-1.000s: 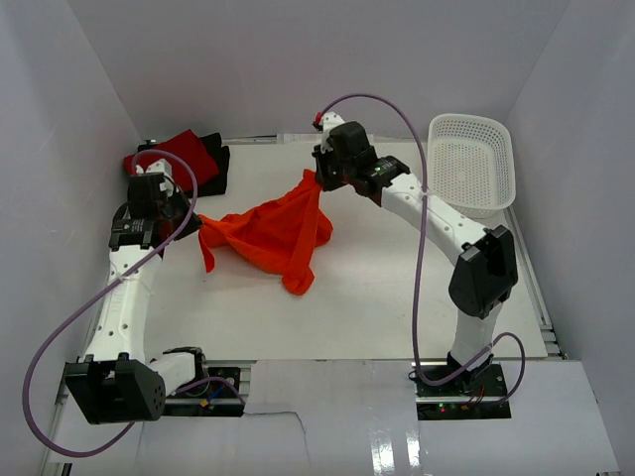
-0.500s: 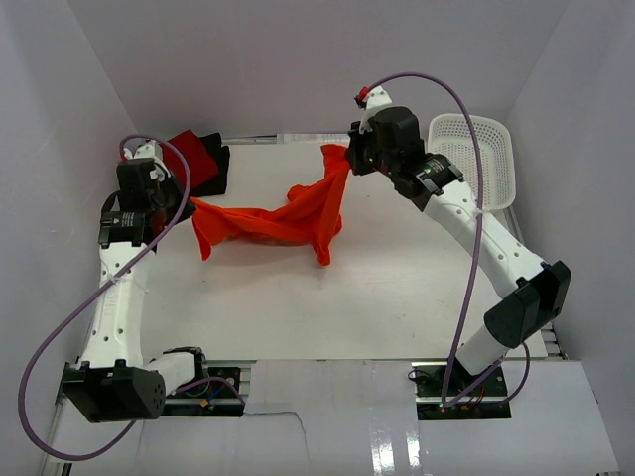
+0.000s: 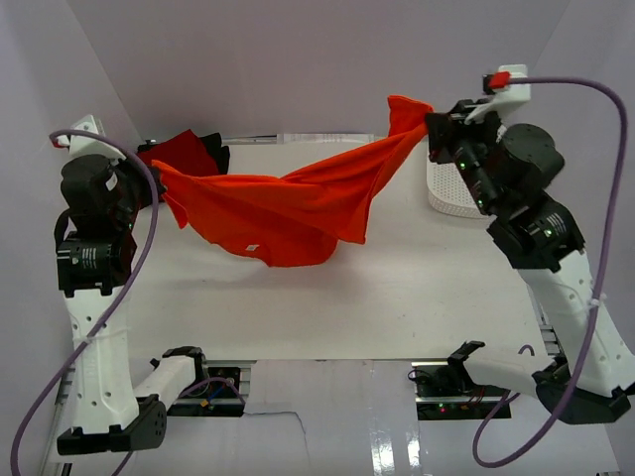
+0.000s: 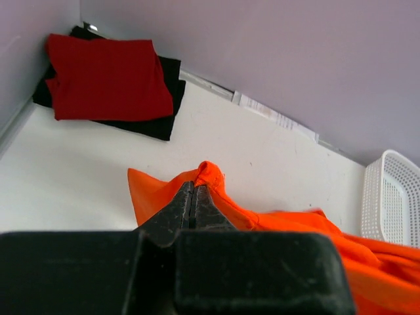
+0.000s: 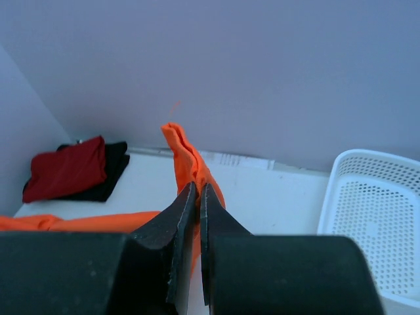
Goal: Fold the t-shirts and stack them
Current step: Flatten out the tshirt
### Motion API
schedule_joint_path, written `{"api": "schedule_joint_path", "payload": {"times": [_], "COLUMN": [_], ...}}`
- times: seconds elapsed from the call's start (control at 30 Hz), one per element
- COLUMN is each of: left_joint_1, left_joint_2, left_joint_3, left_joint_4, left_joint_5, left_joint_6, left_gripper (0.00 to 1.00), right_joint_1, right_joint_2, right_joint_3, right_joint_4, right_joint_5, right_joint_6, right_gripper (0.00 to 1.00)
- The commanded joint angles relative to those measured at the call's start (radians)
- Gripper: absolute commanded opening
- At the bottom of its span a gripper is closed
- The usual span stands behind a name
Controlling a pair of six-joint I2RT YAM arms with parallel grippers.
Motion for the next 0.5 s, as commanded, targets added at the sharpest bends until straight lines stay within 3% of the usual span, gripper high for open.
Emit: {"api": "schedule_joint_path", "payload": {"times": [0.0, 0.13, 0.3, 0.47], "left_joint_1": [0.000, -0.002, -0.002, 0.000], "left_joint_2": [-0.056, -0.077, -0.083, -0.087], "left_joint_3": [0.016, 0.078, 0.125, 0.104], "left_joint_4": [0.028, 0.037, 0.036, 0.057], "left_joint_5": [-0.091, -0.093, -0.070, 0.013], "left_joint_6": [-0.005, -0.007, -0.014, -0.030], "left_gripper": [0.01, 0.01, 0.01, 0.02], "right_joint_1": [-0.005, -0.005, -0.003, -0.005], "right_joint_2": [-0.087, -0.193, -0.198, -0.158], "right_joint_3": [-0.057, -0.090, -0.051, -0.114], "right_joint_4": [0.102, 0.136, 0.069, -0.033], "right_joint_5": [0.146, 0.170, 0.154, 0.092], "right_joint_6": [-0.022, -0.014, -0.005, 0.067], "right_gripper": [0.08, 0.08, 0.08, 0.08]}}
